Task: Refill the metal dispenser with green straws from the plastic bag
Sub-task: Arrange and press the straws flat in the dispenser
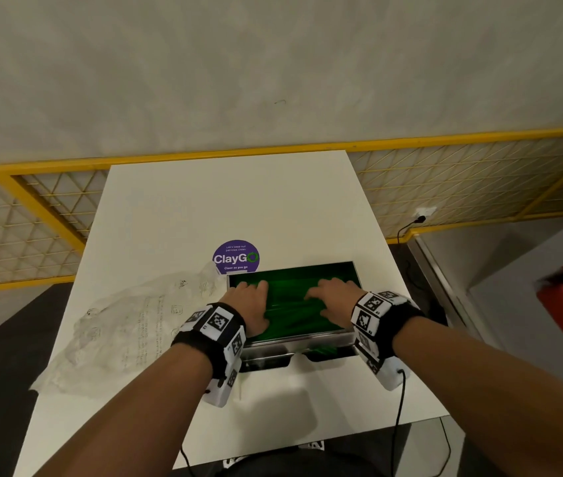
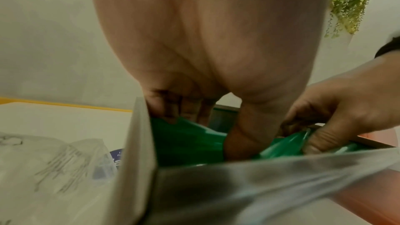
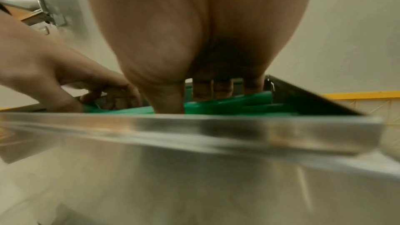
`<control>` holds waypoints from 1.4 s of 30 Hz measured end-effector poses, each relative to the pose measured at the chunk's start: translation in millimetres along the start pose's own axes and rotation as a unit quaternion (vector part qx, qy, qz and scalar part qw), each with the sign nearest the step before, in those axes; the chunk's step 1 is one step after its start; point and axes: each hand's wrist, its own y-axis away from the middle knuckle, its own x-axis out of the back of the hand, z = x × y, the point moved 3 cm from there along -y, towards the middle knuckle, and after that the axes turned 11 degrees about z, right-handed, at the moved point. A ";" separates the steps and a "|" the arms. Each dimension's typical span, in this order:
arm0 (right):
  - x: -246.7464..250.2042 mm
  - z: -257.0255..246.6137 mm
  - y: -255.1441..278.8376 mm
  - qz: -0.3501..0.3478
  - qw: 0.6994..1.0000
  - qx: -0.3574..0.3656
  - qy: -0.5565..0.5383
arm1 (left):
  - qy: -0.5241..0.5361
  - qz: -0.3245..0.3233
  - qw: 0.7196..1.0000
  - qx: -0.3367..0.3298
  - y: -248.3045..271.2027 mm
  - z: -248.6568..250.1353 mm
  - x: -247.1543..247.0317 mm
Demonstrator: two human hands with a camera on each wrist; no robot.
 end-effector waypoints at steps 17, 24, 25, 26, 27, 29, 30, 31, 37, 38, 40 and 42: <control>25.8 13.6 6.0 0.095 0.992 0.004 -0.086 | 0.114 0.051 0.992 0.019 0.8 -19.5 23.9; 15.6 7.6 8.4 0.159 0.983 -0.003 -0.091 | 0.150 0.096 0.984 0.028 8.5 -29.9 24.4; 16.0 7.5 9.1 0.168 0.982 -0.007 -0.089 | 0.147 0.101 0.984 0.028 8.8 -27.7 25.6; 15.7 7.8 9.6 0.165 0.983 -0.010 -0.084 | 0.143 0.097 0.985 0.027 8.3 -24.2 25.6; 15.0 7.4 10.7 0.146 0.986 -0.012 -0.076 | 0.142 0.086 0.986 0.024 7.3 -19.9 24.1; 12.4 5.1 12.4 0.096 0.993 -0.007 -0.067 | 0.146 0.066 0.987 0.017 6.8 -11.1 21.0; 13.8 4.1 13.6 0.080 0.994 -0.005 -0.070 | 0.149 0.061 0.987 0.017 6.9 -8.1 21.4; 18.9 2.9 15.0 0.074 0.994 0.000 -0.077 | 0.154 0.060 0.986 0.021 7.8 -6.5 24.1; 81.3 -3.0 4.6 0.169 0.974 -0.011 -0.153 | 0.226 0.166 0.958 0.054 -3.0 -5.6 70.8; 80.2 -6.0 -0.4 0.150 0.978 -0.018 -0.142 | 0.221 0.155 0.962 0.046 -7.6 -0.3 72.4; 58.4 -12.2 -11.3 0.061 0.993 -0.032 -0.100 | 0.179 0.084 0.980 0.028 -15.0 13.3 59.5; 31.3 -14.0 -19.0 -0.012 0.996 -0.043 -0.077 | 0.122 0.000 0.992 0.012 -19.7 22.8 34.7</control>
